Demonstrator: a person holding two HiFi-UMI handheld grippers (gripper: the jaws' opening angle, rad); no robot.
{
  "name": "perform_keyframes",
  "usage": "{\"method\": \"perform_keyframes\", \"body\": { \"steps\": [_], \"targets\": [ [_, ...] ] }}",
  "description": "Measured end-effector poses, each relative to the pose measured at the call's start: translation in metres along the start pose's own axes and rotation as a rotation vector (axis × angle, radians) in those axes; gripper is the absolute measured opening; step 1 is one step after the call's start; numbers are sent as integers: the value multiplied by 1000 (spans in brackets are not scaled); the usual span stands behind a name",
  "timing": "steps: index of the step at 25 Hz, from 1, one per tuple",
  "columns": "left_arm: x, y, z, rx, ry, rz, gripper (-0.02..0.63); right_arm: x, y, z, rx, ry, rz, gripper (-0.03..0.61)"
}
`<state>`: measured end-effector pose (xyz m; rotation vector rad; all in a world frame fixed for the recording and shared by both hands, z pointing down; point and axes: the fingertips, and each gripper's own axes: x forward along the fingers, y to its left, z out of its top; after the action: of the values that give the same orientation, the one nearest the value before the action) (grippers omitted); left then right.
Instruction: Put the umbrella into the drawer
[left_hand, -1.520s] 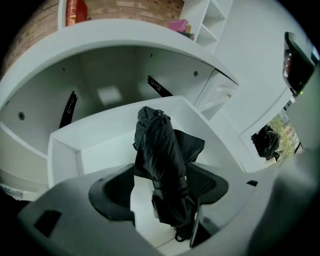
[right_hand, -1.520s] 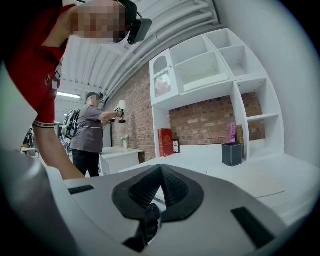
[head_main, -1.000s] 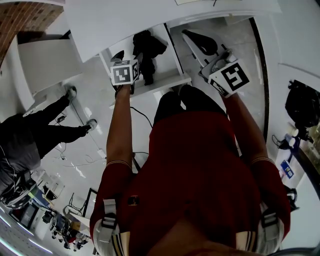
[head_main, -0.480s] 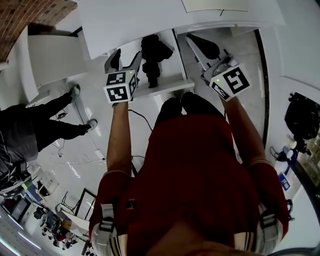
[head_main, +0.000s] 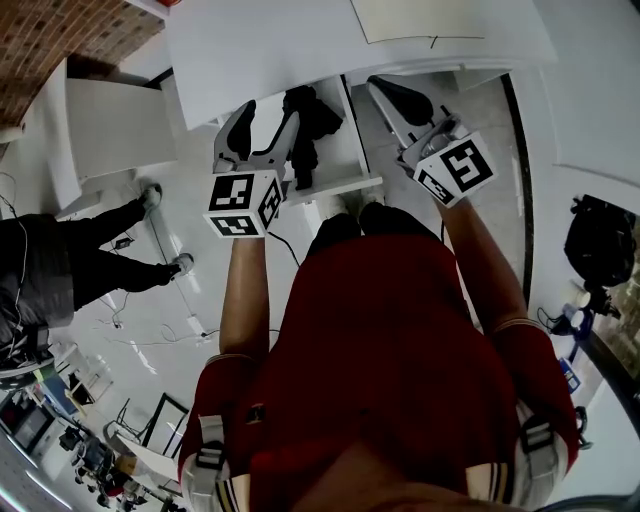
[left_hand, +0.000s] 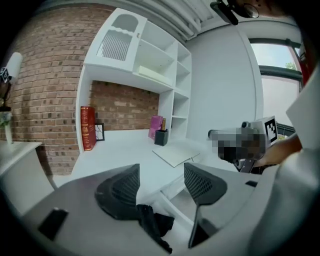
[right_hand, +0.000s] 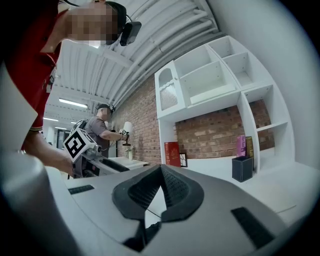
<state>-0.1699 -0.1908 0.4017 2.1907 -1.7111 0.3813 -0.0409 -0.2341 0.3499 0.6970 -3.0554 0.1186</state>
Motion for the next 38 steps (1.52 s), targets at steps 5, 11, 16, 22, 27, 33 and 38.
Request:
{"method": "perform_keyframes", "body": {
  "steps": [5, 11, 16, 22, 27, 33, 38],
  "targets": [
    [-16, -24, 30, -3, -126, -42, 254, -6, 3, 16, -9, -26, 2, -3],
    [-38, -46, 65, 23, -234, -79, 193, -16, 15, 40, -16, -73, 7, -3],
    [-55, -54, 85, 47, -298, -83, 121, -25, 29, 55, -30, -104, 12, -3],
    [-72, -60, 99, 75, -354, -77, 43, -31, 43, 69, -55, -129, 18, -3],
    [-86, -64, 105, 91, -417, -80, 8, -33, 55, 80, -87, -143, 24, -3],
    [-95, -71, 104, 114, -449, -113, 6, -36, 68, 84, -122, -158, 27, -3],
    [-98, -74, 104, 114, -455, -132, 6, -37, 77, 87, -153, -165, 21, -3]
  ]
}}
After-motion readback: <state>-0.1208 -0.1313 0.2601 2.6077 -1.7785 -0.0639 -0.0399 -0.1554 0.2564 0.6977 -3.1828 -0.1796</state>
